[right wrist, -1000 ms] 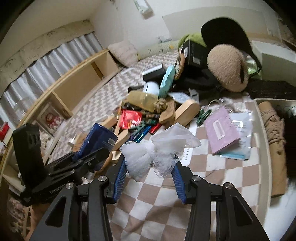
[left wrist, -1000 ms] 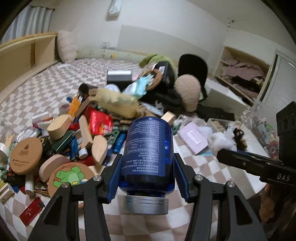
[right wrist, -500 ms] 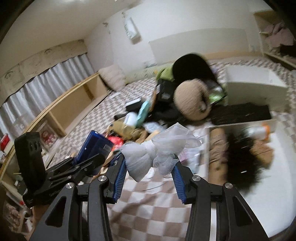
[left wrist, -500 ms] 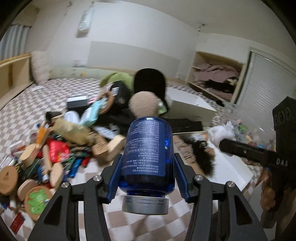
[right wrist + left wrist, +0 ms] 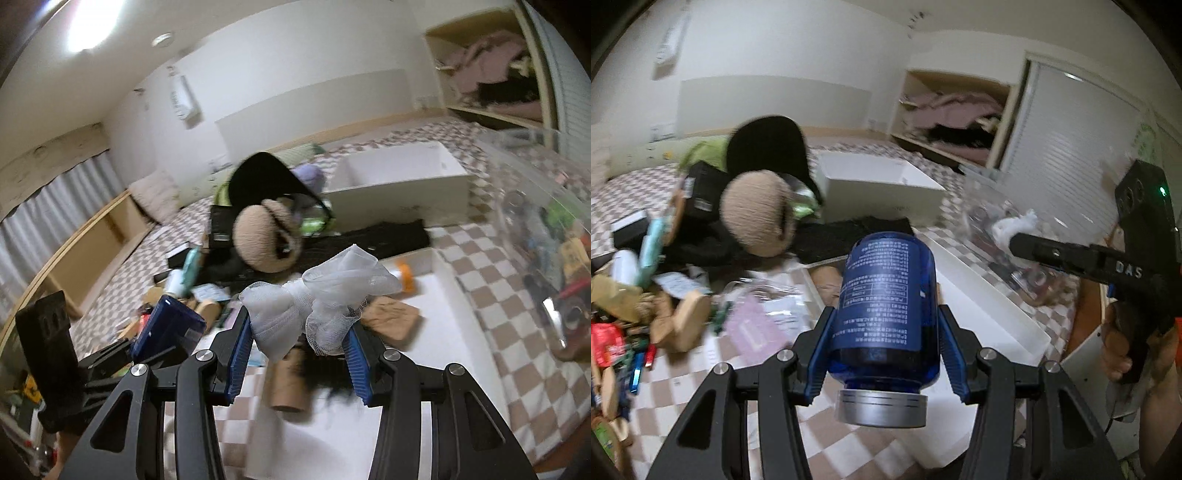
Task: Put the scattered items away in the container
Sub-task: 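Lower the blue jar into the tray and open the left tool while the right tool releases the tulle bundle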
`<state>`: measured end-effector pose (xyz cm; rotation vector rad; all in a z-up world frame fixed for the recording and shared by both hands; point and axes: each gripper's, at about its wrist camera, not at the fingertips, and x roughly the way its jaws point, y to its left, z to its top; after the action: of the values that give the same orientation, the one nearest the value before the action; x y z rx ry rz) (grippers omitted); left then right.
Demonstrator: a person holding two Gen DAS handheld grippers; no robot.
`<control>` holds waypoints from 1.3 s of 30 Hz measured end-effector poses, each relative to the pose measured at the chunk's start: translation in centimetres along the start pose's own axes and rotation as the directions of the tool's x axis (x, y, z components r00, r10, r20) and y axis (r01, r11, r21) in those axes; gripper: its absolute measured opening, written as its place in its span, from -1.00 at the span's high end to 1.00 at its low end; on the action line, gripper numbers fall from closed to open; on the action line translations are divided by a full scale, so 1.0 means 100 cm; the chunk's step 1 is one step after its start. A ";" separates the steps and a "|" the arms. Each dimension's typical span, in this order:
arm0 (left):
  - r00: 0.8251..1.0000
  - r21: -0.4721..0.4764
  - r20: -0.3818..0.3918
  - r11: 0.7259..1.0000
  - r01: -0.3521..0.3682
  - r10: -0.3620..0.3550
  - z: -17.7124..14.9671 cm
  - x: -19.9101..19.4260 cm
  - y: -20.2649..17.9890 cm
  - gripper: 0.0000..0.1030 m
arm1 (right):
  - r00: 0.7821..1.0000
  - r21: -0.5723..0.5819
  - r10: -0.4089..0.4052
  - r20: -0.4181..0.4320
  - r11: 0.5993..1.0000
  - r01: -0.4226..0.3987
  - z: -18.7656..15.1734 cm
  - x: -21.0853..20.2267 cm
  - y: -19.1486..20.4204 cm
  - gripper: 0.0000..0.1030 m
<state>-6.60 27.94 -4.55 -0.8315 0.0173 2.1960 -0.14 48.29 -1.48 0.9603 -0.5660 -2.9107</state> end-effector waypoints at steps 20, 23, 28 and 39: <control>0.963 0.182 -0.261 0.977 0.113 -0.063 -0.034 0.106 -0.059 -0.02 | 0.992 0.137 -0.059 -0.110 0.988 0.074 -0.021 0.041 -0.077 0.08; 0.958 0.188 -0.280 0.974 0.125 -0.069 -0.038 0.111 -0.062 -0.03 | 0.991 0.140 -0.063 -0.115 0.987 0.079 -0.022 0.044 -0.081 0.08; 0.947 0.175 -0.314 0.976 0.126 -0.066 -0.042 0.120 -0.060 -0.04 | 0.990 0.133 -0.061 -0.126 0.988 0.078 -0.021 0.050 -0.081 0.08; 0.952 0.139 -0.298 0.984 0.111 -0.066 -0.044 0.122 -0.048 -0.42 | 0.981 0.110 -0.041 -0.191 0.992 0.063 -0.027 0.077 -0.072 0.08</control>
<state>-6.87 38.17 -13.81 -1.0403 0.2865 1.9428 -4.15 53.04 -10.37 1.2662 -0.7126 -2.8143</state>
